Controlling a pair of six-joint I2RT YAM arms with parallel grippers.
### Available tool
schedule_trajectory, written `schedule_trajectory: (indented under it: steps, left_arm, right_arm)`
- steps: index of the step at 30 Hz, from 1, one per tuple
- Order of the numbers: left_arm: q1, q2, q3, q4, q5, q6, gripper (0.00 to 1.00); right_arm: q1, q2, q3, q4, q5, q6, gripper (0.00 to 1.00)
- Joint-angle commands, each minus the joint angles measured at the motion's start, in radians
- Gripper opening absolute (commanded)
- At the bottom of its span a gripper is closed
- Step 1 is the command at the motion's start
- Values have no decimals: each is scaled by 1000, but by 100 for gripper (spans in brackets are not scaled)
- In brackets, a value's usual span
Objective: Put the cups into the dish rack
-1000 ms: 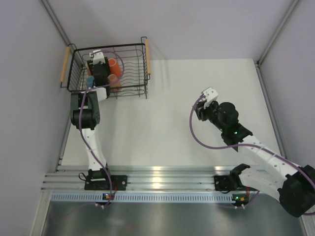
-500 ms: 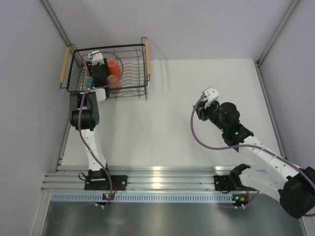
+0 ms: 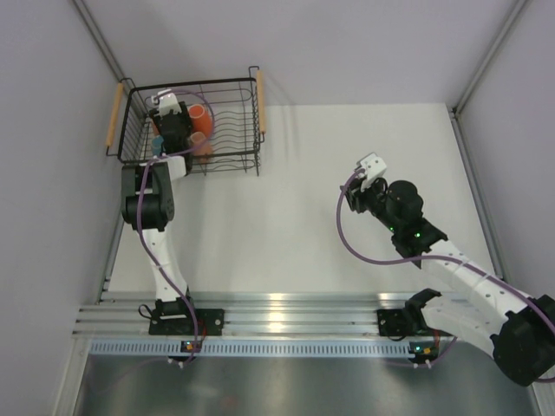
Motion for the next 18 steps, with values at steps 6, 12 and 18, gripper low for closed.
schedule_trajectory:
  steps: [6, 12, 18]
  left_arm:
    - [-3, 6, -6, -78, 2, -57, 0]
    - [-3, 21, -11, -89, 1, -69, 0]
    - [-9, 30, -17, -89, 4, -63, 0]
  right_arm:
    - [-16, -34, 6, 18, -10, 11, 37]
    - [-16, -30, 6, 18, -10, 12, 37]
    - [-18, -30, 6, 17, -11, 11, 37]
